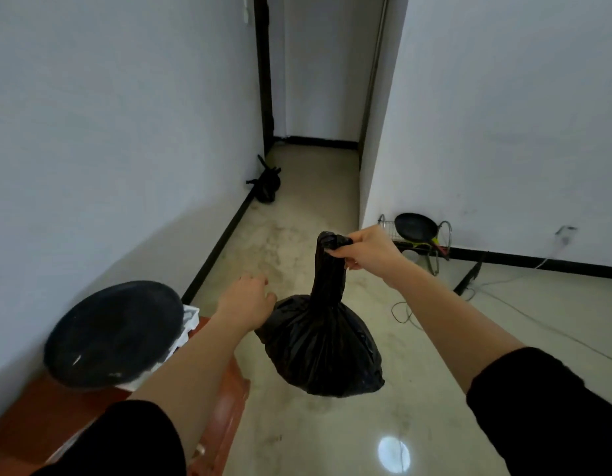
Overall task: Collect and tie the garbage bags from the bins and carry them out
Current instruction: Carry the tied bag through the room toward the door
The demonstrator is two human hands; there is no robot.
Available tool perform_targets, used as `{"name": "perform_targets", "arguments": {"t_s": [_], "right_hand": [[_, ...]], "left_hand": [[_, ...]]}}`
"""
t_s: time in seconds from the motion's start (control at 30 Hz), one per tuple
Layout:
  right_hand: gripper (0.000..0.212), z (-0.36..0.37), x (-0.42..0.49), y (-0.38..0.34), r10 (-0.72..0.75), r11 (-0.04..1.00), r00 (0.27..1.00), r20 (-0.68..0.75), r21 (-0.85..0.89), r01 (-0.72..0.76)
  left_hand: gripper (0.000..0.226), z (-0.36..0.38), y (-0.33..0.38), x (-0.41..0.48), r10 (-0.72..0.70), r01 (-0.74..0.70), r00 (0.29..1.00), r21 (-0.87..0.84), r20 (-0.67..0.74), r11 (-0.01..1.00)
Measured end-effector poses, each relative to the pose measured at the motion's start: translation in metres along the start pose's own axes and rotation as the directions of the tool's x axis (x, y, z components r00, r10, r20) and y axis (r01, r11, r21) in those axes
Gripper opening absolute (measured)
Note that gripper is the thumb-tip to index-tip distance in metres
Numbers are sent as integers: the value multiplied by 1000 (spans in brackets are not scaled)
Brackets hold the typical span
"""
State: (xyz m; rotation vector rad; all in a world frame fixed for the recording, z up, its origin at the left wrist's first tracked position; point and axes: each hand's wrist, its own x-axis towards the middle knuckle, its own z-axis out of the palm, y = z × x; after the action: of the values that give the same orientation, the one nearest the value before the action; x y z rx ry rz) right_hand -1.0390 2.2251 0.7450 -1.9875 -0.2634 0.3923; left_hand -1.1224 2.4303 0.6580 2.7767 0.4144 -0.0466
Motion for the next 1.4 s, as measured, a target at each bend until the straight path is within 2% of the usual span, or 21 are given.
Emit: {"name": "perform_targets", "arguments": {"t_s": [0.13,0.3,0.63,0.8,0.93,1.07,1.3,1.4], "right_hand": [[19,-6,125,-13,-9,1000,1000,-18,14,9],[30,-14,290,-21,-54,998,998,34,12,54],[25,-36,597,-70,-65,984,994,91,-159,79],[33,-36,731,-80,-53,994,995,82,-93,60],[21,-26,843,-95,-15,994,990,140,-104,30],[19,-13,951,-107,34,996,985,168,-87,-19],[31,2,1112,-124,79,996,988,135,-46,-73],[28,20,1184,-129,82,996,982,171,-36,-77]], "left_hand": [[44,-7,-3,118,10,-10,1000,-11,10,1000],[43,-10,-11,284,-23,24,1000,21,-3,1000],[44,-47,-21,573,-110,110,994,-2,-6,994],[44,-56,-43,701,-105,105,994,8,-20,994],[43,-62,-67,814,-93,93,995,0,-32,996],[44,-74,-91,925,-70,71,997,38,-16,997],[42,-100,-121,1075,-72,75,997,103,-31,992],[44,-104,-136,1136,-59,65,997,116,-55,991]]}}
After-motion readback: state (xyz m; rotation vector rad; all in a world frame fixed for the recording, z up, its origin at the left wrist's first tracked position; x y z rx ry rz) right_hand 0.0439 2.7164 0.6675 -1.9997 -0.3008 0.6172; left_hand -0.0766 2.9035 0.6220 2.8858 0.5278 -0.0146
